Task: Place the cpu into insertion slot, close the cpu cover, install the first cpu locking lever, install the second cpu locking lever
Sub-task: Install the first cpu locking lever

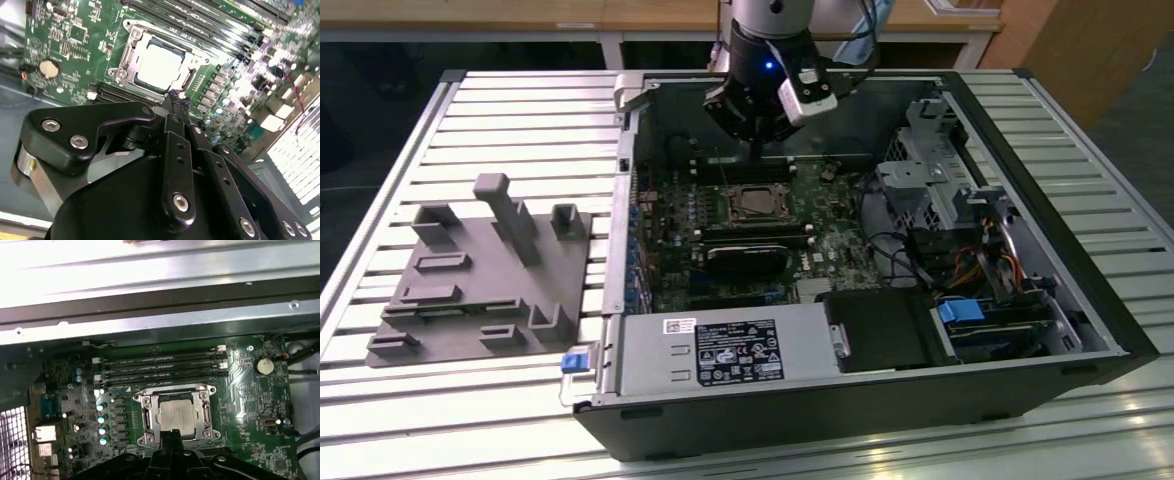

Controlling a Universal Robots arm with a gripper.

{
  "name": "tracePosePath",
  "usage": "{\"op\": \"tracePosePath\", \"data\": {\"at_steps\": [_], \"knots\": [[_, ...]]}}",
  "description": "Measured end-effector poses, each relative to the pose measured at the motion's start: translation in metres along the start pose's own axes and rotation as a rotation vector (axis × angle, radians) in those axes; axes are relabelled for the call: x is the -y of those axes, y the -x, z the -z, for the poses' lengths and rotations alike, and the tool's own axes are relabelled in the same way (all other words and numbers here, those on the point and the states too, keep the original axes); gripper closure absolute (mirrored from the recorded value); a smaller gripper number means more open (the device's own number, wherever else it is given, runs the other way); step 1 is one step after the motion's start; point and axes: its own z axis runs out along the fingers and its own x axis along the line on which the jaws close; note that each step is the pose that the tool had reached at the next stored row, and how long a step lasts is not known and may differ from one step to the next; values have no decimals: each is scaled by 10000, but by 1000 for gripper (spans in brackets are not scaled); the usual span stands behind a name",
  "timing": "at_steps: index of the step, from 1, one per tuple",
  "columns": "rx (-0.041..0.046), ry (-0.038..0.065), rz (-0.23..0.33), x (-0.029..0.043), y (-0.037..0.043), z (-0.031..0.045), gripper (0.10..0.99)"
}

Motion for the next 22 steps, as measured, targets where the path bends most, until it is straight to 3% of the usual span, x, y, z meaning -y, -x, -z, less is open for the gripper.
{"op": "tracePosePath", "data": {"at_steps": [10, 14, 17, 22], "knots": [[-17, -25, 1804, 1, 0, -20, 980], [31, -23, 2338, 2, 0, -35, 980], [49, 19, 2248, 0, 0, -47, 980], [80, 29, 1408, 1, -2, -76, 980]]}}
